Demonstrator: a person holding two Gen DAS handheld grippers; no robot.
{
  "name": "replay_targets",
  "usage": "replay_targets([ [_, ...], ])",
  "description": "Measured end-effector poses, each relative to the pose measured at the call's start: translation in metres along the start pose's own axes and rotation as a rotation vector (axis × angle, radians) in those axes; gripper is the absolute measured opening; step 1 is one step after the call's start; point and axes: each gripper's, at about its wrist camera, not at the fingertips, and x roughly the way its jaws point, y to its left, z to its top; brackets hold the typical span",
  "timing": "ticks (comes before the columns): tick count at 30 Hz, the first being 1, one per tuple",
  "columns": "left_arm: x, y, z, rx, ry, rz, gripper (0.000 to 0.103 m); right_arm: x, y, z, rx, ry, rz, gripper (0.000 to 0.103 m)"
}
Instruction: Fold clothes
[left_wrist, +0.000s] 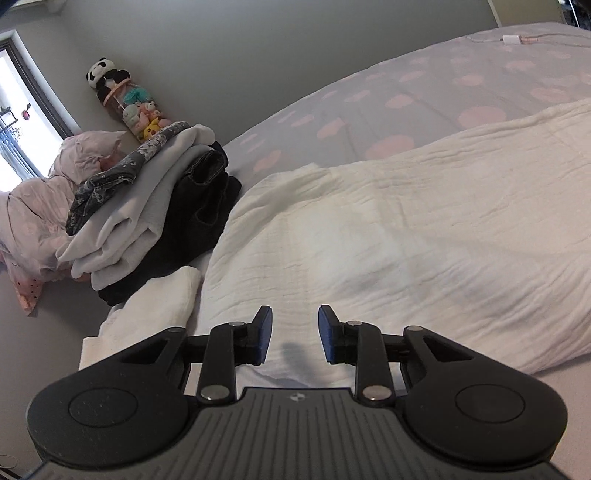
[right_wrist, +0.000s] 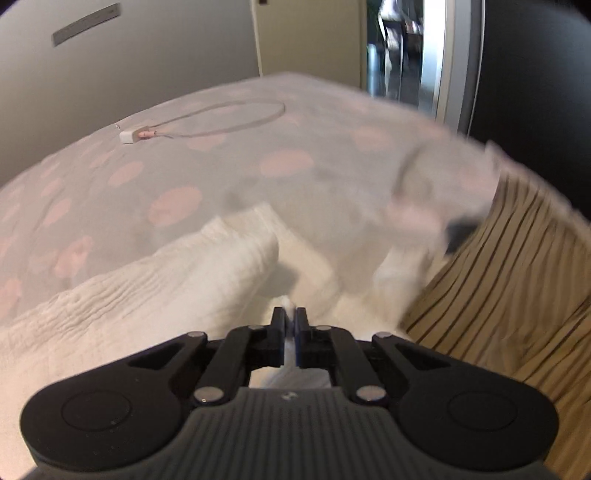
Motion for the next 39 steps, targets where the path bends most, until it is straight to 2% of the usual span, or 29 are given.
replay_targets([
  [4,-0.005,-0.003,-0.004,0.001,-0.024,-0.026,0.032,-0.017,-0.021,0.015,0.005,-0.029,-0.105,0.005],
  [7,-0.006,-0.005,-0.006,0.013,-0.027,-0.038,0.032,-0.011,-0.038,0.010,0.017,0.016,-0.160,0.005],
  [11,0.000,-0.002,-0.005,0.000,-0.013,-0.050,0.032,0.007,-0.046,-0.014,0.023,0.091,-0.170,0.006],
  [12,0.002,-0.001,-0.005,-0.008,-0.005,-0.051,0.032,0.006,-0.047,-0.014,0.026,0.082,-0.167,0.006],
  [14,0.006,0.003,-0.005,-0.023,0.005,-0.043,0.032,0.003,-0.048,-0.013,0.029,0.063,-0.162,0.014],
  [16,0.011,0.005,-0.006,-0.033,0.014,-0.031,0.032,-0.003,-0.045,-0.002,0.009,0.016,-0.162,0.015],
  [19,0.018,0.009,-0.007,-0.045,0.013,-0.018,0.032,-0.010,-0.038,0.022,0.011,-0.050,-0.090,0.018],
  [21,0.024,0.014,-0.006,-0.061,0.028,-0.033,0.032,-0.005,-0.024,0.035,-0.005,-0.061,-0.035,0.021],
  [23,0.029,0.018,-0.005,-0.074,0.049,-0.057,0.032,0.008,-0.007,0.043,-0.031,-0.041,0.043,0.031],
  [26,0.037,0.023,-0.005,-0.090,0.095,-0.108,0.032,0.032,0.018,0.052,-0.073,-0.022,0.095,0.036],
  [31,0.050,0.024,-0.010,-0.124,0.131,-0.129,0.032,0.076,0.043,0.064,-0.087,0.019,0.103,0.036],
  [36,0.053,0.018,-0.007,-0.106,0.105,-0.096,0.032,0.103,0.057,0.067,-0.076,0.032,0.119,0.035],
  [38,0.054,0.019,-0.006,-0.113,0.098,-0.085,0.032,0.106,0.065,0.064,-0.117,0.035,0.116,0.009],
  [39,0.054,0.019,-0.006,-0.120,0.096,-0.075,0.032,0.104,0.071,0.062,-0.162,0.019,0.098,0.009],
])
